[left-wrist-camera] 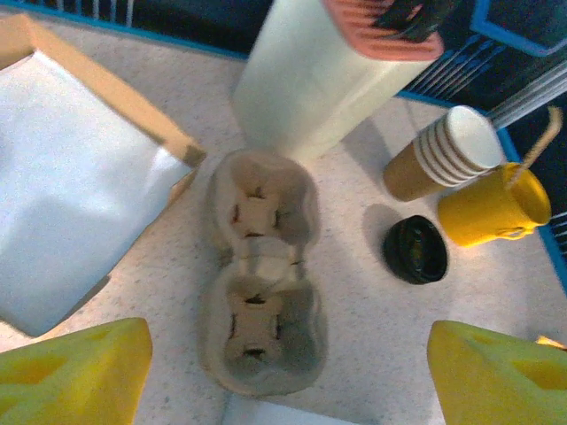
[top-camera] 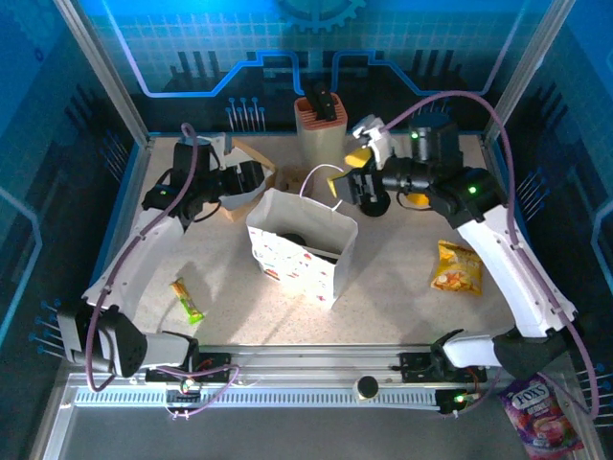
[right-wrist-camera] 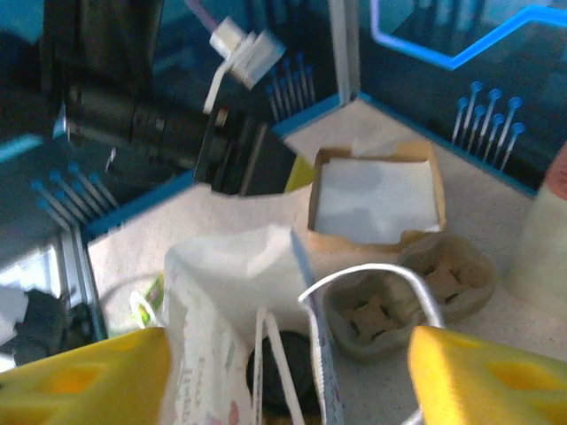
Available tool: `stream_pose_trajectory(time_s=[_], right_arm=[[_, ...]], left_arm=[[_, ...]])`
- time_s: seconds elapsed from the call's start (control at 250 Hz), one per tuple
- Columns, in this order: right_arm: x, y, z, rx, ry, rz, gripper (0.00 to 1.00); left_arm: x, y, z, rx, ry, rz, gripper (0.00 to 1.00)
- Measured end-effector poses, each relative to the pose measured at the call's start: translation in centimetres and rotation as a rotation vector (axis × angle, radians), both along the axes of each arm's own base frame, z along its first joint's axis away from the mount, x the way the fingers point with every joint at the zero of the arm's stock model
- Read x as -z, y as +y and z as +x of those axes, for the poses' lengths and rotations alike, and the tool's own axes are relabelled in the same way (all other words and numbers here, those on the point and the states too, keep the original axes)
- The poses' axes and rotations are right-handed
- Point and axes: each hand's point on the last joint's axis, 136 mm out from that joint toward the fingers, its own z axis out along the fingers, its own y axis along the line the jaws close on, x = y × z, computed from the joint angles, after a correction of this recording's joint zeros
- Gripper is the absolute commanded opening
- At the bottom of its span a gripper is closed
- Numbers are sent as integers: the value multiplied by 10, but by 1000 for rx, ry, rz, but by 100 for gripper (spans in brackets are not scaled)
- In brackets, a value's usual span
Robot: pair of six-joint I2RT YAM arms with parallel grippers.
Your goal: Pack the takeout coffee
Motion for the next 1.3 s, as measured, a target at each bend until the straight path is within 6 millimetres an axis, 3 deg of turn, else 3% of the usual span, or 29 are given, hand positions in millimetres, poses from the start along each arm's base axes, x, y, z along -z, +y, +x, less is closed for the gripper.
stream_pose_trajectory(time_s=[0.12,0.256,0.428,0.599,0.899,1.091,1.303], right_arm=[[-11,-32,31,139,-8,58,92],[-10,-73,65,338,1,70,98],[15,-108,102,557,29,-10,99],[47,-134,124,712,61,-125,99],[100,-162,140,818,141,-266,99],[124,-165,151,834,187,-299,99],[141,-166,148,824,218,-333,99]], left_arm=[[10,11,10,-39,33,38,84],[20,30,24,-101,65,63,89],[53,56,43,-179,146,81,98],[86,73,53,-232,217,129,97],[100,83,83,-245,252,213,94],[102,86,102,-233,272,269,92],[142,90,114,-204,366,341,91]])
